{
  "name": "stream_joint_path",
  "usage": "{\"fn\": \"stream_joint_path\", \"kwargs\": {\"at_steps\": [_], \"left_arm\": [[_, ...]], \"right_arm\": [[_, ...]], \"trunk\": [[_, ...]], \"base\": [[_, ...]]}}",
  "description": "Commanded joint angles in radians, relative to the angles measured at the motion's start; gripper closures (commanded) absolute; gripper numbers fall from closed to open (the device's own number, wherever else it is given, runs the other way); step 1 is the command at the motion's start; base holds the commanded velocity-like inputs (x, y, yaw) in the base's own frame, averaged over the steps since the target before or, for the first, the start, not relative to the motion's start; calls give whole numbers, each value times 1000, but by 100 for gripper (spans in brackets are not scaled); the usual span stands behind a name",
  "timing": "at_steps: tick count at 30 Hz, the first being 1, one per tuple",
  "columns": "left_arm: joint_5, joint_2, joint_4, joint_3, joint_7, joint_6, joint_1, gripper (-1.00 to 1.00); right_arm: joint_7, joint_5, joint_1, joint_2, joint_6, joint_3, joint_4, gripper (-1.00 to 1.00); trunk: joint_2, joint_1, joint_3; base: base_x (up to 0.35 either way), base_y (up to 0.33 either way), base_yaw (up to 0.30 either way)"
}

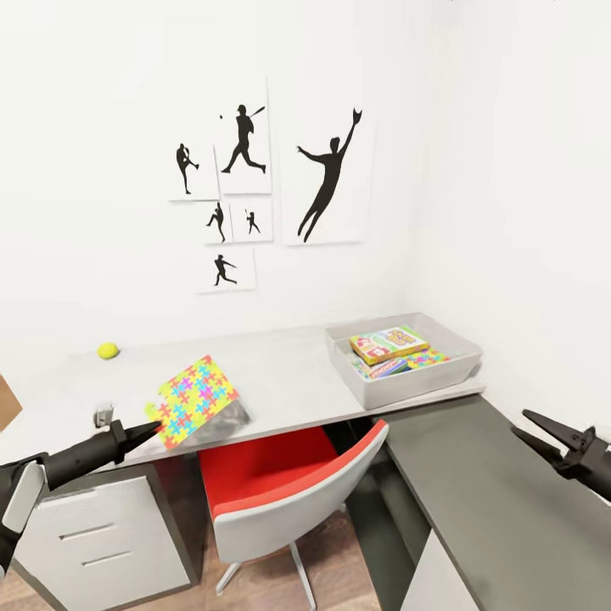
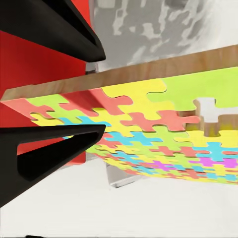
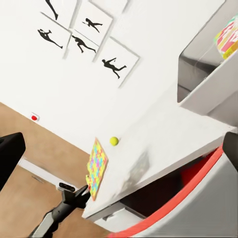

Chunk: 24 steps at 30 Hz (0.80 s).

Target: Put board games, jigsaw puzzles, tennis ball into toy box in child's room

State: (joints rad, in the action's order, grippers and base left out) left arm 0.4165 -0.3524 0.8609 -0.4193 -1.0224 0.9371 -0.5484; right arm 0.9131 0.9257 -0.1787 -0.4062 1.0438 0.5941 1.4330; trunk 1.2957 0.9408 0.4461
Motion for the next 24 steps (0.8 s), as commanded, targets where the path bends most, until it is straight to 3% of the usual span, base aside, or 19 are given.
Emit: {"fn": "stream_joint_path", "kwargs": {"at_steps": [1,9,12,13,14,18,24], "left_arm": [[-2,-3,0,-1,-14,4,-1,100],[-2,-11,29,3,-45,65,-1,100],[-2,-12,43,35,-51,78,-1,100],[-3,-12,59,75,-67,83,-1,100],[-3,-13,63,83,-73,84,-1,100],[-4,-17,71,94,-83,86,-1,100],[-3,-31,73,98,-86,87,-1,100]], "right_arm": [[32,-7,24,0,3,12,8,-100],[131,-14,167,14,-2,35,40,-100],[157,-13,239,18,-85,34,53,-100],[206,-13,296,19,-169,26,71,-100],[231,-13,311,20,-186,24,75,-100],[339,-14,354,21,-214,26,81,-100],[407,-15,368,21,-223,28,85,-100]], "trunk": [[-7,-4,-2],[-63,-35,-27],[-84,-46,-37],[-91,-50,-40],[-98,-54,-43],[-126,-69,-55],[-168,-92,-74]], "base": [[0,0,0],[0,0,0],[0,0,0],[0,0,0],[0,0,0],[0,0,0],[0,0,0]]}}
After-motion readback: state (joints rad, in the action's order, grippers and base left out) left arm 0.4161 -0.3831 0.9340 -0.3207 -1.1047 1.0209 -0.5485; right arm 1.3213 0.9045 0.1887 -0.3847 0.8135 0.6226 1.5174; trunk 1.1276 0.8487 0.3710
